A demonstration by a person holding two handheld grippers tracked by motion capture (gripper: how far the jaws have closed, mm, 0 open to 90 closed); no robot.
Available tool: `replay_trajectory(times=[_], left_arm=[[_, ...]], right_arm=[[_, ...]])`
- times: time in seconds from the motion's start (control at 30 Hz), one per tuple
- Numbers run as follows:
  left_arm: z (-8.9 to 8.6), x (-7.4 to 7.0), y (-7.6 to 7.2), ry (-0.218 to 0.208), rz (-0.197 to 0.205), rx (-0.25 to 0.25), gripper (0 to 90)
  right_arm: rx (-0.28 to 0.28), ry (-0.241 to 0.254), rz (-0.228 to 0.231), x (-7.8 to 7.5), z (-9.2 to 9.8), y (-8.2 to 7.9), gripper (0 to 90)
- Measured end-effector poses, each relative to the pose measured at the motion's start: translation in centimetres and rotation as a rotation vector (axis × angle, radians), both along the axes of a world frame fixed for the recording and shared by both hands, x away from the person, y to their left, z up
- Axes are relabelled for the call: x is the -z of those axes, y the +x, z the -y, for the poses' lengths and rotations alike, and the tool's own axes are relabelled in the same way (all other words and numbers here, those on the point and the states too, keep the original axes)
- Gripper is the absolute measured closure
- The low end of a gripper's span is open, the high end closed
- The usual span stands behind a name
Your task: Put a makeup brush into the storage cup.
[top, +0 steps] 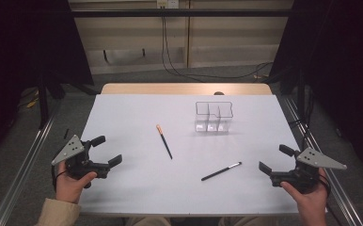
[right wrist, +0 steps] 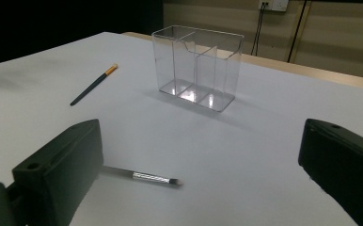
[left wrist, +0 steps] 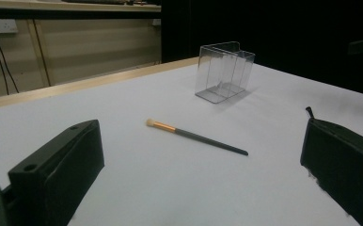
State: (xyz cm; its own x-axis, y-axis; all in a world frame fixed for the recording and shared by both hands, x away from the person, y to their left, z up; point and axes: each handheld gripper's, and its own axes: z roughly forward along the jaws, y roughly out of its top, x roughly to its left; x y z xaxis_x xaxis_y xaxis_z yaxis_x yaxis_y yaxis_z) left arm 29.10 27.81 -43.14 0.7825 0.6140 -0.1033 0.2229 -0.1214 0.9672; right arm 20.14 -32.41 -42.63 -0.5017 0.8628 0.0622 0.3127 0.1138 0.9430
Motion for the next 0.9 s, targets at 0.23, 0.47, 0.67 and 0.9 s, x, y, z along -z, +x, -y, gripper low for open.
replay_trajectory(times=[0.23, 0.47, 0.67, 0.9], left_arm=[[0.6, -0.1, 0.5, -0.007, -0.005, -0.003, 0.0], [1.6, -0.2, 1.5, -0.015, -0.003, -0.007, 0.0], [2.4, -0.3, 2.0, -0.023, -0.006, -0.006, 0.0], [3.3, -0.3, 2.7, -0.031, -0.012, -0.004, 0.0]], right_arm=[[-0.002, 0.002, 0.004, 0.0, 0.0, -0.1, 0.0], [-0.009, -0.005, -0.001, 0.1, -0.2, 0.1, 0.0], [-0.017, -0.007, 0.000, 0.2, -0.4, 0.2, 0.0], [-0.024, -0.011, 0.004, 0.1, -0.6, 0.3, 0.0]])
